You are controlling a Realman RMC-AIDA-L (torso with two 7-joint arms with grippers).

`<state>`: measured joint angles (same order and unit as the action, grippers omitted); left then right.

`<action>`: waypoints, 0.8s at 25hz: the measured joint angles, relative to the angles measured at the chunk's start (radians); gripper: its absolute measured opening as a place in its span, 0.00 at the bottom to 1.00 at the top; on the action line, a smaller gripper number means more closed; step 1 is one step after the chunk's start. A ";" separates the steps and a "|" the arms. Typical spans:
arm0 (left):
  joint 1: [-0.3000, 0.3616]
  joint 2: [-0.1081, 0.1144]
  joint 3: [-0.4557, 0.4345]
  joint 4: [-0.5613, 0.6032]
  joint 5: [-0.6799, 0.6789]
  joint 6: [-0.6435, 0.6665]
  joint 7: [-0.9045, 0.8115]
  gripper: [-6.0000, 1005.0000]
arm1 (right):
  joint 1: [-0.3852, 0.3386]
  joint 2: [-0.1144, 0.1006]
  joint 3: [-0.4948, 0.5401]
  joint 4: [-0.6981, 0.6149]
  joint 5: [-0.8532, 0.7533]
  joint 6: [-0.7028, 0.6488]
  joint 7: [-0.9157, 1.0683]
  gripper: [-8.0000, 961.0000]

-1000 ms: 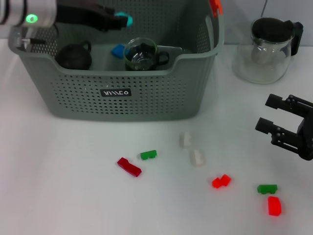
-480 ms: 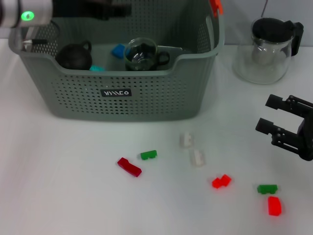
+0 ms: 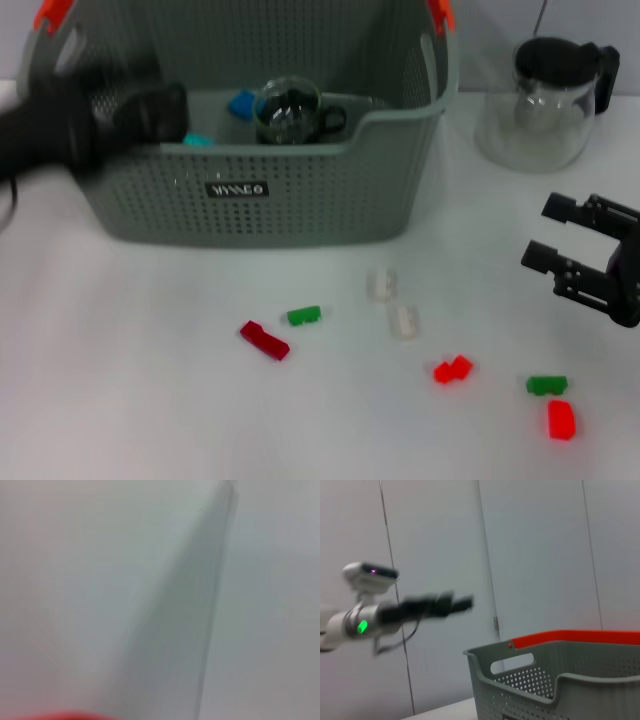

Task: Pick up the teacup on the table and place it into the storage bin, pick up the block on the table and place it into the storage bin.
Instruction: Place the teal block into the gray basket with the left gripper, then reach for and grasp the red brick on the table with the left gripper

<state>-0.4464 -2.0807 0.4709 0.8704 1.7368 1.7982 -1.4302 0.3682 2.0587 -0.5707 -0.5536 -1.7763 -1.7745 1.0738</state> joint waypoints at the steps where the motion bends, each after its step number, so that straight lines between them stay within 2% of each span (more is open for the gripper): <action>1: 0.061 -0.033 0.005 0.001 0.090 0.026 0.146 0.60 | 0.000 0.000 0.000 0.000 0.000 0.003 0.000 0.71; 2: 0.061 -0.033 0.005 0.001 0.090 0.026 0.146 0.60 | 0.000 0.000 0.000 0.000 0.000 0.003 0.000 0.71; 5: 0.117 -0.073 0.018 -0.016 0.184 -0.004 0.293 0.61 | 0.003 0.000 0.000 0.000 0.000 0.004 0.000 0.71; 7: 0.131 -0.085 0.022 -0.055 0.220 -0.040 0.358 0.61 | 0.005 0.000 0.000 0.000 0.000 0.004 0.000 0.71; 10: 0.132 -0.087 0.031 -0.172 0.250 -0.111 0.445 0.62 | 0.007 0.001 0.000 0.000 0.000 0.002 0.001 0.71; 11: 0.124 -0.087 0.033 -0.246 0.271 -0.174 0.496 0.62 | 0.007 0.001 0.000 0.000 0.001 0.001 0.001 0.71; 20: 0.091 -0.092 0.044 -0.443 0.287 -0.355 0.662 0.64 | -0.002 0.001 0.000 0.000 0.006 -0.002 0.002 0.71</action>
<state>-0.3554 -2.1730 0.5149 0.4278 2.0234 1.4429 -0.7683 0.3667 2.0602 -0.5706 -0.5537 -1.7708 -1.7760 1.0753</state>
